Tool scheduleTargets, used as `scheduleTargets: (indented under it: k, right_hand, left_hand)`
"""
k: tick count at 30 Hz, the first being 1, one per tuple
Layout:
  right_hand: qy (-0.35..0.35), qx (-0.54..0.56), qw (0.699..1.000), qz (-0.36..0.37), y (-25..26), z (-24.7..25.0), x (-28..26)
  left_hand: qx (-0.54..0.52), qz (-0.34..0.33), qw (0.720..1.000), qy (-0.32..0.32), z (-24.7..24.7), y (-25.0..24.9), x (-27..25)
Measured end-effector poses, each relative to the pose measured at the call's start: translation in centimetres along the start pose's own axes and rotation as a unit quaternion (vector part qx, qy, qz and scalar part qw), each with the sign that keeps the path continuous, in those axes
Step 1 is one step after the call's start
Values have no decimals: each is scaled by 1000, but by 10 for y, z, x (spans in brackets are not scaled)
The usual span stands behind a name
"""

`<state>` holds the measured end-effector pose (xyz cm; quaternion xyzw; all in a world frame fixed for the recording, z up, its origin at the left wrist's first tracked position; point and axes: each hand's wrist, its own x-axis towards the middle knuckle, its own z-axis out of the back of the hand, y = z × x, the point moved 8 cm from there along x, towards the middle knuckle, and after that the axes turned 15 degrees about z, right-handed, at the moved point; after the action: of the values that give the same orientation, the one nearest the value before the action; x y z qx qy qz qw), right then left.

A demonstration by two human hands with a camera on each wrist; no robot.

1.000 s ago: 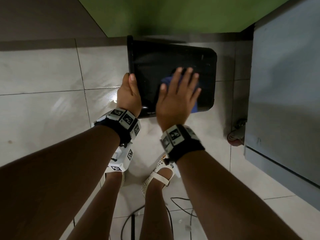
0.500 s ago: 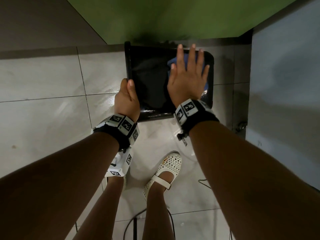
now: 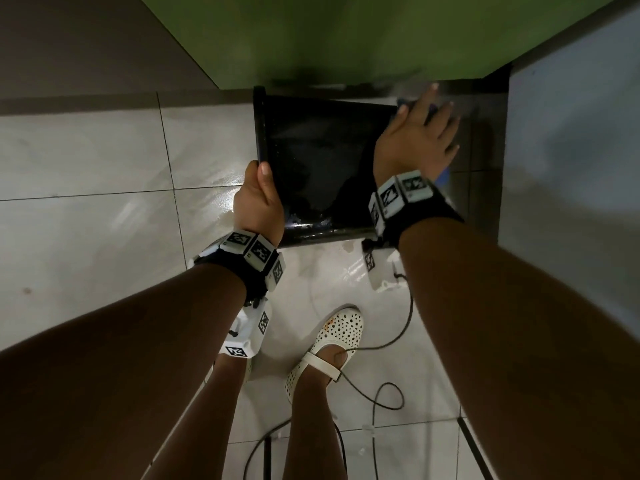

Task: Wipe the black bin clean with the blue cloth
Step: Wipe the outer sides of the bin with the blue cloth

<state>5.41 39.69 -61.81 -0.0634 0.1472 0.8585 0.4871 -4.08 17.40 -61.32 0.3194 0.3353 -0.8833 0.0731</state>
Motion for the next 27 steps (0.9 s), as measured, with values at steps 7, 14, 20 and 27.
scheduleTargets:
  k: [7,14,20,27]
  right_hand:
    - [-28,-31,968,249,62,-28,-90]
    - [27,-37,927,372,97,-36,-102]
    - [-3,-13,980,199,48,-17,-43]
    - [15,-7,998,58,3,-6,-16]
  left_hand:
    - [-18,-15,1000,-1,-7,-4,2]
    - [-13,-29,999,2,-1,1,3]
    - [7,-10,1000,6,0,3,1]
    - [16,-18,1000,6,-1,-4,-1]
